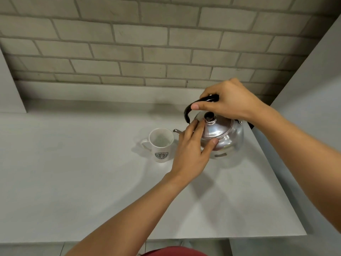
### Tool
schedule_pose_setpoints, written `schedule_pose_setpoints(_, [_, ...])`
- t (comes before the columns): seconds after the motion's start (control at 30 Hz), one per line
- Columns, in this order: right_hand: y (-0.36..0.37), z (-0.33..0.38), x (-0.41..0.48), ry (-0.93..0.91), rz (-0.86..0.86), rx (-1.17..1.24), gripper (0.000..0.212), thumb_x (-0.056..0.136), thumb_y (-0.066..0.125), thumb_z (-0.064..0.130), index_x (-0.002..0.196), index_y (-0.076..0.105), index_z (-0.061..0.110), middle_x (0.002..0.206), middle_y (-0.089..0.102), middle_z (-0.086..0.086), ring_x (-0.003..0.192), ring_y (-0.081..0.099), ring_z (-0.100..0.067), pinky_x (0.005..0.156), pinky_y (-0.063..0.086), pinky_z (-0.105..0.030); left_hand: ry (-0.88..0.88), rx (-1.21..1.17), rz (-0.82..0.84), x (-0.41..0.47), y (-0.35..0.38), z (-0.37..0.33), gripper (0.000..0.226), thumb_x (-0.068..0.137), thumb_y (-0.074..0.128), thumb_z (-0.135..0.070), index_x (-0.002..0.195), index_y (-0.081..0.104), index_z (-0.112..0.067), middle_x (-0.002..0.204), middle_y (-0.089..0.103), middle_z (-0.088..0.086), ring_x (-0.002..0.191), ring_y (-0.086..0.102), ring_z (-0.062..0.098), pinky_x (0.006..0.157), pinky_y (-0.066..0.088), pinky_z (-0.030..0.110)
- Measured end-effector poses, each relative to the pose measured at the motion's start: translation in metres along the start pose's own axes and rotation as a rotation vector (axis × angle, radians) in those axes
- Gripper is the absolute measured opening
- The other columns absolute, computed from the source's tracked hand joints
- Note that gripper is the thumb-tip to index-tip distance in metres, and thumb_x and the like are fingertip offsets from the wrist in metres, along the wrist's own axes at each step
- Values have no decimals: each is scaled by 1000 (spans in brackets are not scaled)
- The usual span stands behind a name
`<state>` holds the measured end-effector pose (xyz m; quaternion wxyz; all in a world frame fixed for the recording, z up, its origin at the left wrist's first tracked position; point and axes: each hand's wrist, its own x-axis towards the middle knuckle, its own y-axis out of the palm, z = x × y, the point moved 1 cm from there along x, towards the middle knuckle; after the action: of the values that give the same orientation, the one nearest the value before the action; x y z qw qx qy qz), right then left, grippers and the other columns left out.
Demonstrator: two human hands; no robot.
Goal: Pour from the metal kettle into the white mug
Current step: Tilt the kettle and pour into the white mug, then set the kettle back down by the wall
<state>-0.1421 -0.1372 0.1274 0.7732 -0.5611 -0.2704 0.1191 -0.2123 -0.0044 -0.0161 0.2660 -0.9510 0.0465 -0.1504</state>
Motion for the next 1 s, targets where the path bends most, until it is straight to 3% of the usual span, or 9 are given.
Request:
schedule_pose_setpoints(0.13, [10, -16, -21, 77, -147, 135, 50, 84, 69, 68, 96, 84, 22, 79, 78, 8, 74, 70, -10, 73, 55, -34, 9, -18, -11, 2, -3, 0, 57, 95, 67, -47, 147, 52, -28, 150, 47, -5, 139, 45, 20, 115, 41, 35])
schedule_pose_setpoints(0.2, [14, -24, -29, 101, -211, 191, 45, 86, 73, 63, 94, 84, 21, 80, 79, 7, 74, 71, -11, 71, 56, -36, 21, -58, -79, 3, -5, -2, 39, 92, 72, -43, 125, 62, -27, 128, 53, -9, 119, 55, 11, 100, 49, 30])
schedule_pose_setpoints(0.3, [15, -37, -39, 159, -311, 290, 40, 86, 75, 61, 91, 84, 22, 77, 78, 12, 73, 71, -9, 67, 56, -32, 40, -117, -244, 11, -11, -7, 24, 95, 67, -39, 102, 50, -24, 105, 50, -8, 93, 55, 11, 78, 53, 34])
schedule_pose_setpoints(0.47, [24, -52, -51, 260, -339, 415, 32, 83, 78, 60, 88, 82, 29, 77, 77, 19, 74, 71, -2, 66, 54, -23, -14, -59, -185, 38, -15, -13, 46, 107, 52, -38, 150, 42, -26, 143, 52, -5, 112, 57, 8, 90, 54, 33])
schedule_pose_setpoints(0.53, [28, -58, -52, 272, -332, 433, 33, 84, 79, 58, 90, 84, 26, 75, 77, 14, 73, 72, -5, 68, 58, -32, -8, -17, -128, 50, -14, -12, 39, 109, 50, -32, 147, 54, -26, 136, 65, -3, 113, 65, 16, 95, 54, 33])
schedule_pose_setpoints(0.63, [36, -73, -52, 285, -284, 470, 31, 87, 77, 55, 96, 84, 26, 81, 79, 13, 79, 73, -5, 73, 58, -33, -34, 43, -124, 63, -8, -9, 29, 108, 51, -28, 132, 66, -24, 119, 76, -4, 110, 69, 19, 84, 47, 24])
schedule_pose_setpoints(0.73, [43, -96, -52, 285, -211, 543, 35, 93, 67, 59, 114, 78, 33, 101, 78, 19, 99, 71, 2, 85, 55, -22, -66, 112, -148, 79, 0, -5, 29, 108, 51, -29, 132, 67, -23, 120, 77, -1, 112, 68, 24, 86, 47, 30])
schedule_pose_setpoints(0.87, [60, -135, -54, 366, -114, 545, 49, 105, 51, 55, 147, 57, 32, 140, 61, 9, 128, 56, -9, 107, 43, -30, -104, 172, -173, 107, 4, 7, 30, 109, 47, -29, 132, 66, -22, 116, 77, 4, 110, 68, 32, 84, 45, 33])
schedule_pose_setpoints(1.0, [80, -161, -47, 361, -38, 542, 41, 111, 43, 44, 149, 50, 28, 139, 60, 5, 124, 57, -13, 102, 44, -24, -111, 222, -201, 138, 2, 16, 30, 110, 46, -27, 129, 66, -16, 116, 77, 10, 108, 68, 38, 78, 40, 32])
